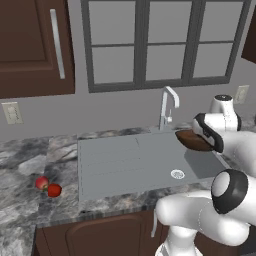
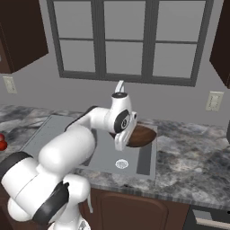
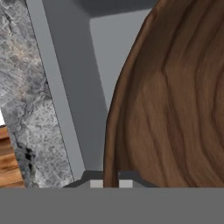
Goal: Remove the bell pepper and apple from the sink. Then move the bowl and cup from the counter to the sink for washing.
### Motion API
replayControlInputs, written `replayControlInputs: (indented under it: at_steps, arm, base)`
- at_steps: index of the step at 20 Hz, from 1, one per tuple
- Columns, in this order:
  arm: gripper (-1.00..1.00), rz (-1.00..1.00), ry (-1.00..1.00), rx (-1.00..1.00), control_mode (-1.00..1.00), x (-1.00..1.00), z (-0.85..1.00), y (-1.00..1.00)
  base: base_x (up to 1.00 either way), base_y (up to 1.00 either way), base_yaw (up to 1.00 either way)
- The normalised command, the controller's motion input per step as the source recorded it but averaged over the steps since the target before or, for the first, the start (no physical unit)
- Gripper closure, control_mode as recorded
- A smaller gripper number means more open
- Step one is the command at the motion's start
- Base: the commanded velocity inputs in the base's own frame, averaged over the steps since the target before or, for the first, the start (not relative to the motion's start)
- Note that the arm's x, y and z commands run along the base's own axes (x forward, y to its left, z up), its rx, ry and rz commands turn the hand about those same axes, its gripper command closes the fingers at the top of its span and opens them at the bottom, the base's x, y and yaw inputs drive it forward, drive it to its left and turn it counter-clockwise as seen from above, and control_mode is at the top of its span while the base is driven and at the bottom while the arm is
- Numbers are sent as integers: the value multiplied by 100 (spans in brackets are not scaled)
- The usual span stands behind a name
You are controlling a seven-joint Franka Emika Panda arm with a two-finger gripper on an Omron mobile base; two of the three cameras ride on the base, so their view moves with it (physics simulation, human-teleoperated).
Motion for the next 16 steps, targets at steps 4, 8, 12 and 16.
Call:
replayControlInputs:
  at_steps: [4,8,12,16]
  arm:
    - [100,5,14,0,-100,21,-18,14]
    - [100,3,8,0,-100,22,-13,8]
    - [100,4,6,0,-100,17,-13,4]
    - [100,3,0,2,-100,12,-15,1]
  base:
    - [0,0,0]
    - [0,0,0]
    - [0,0,0]
    - [0,0,0]
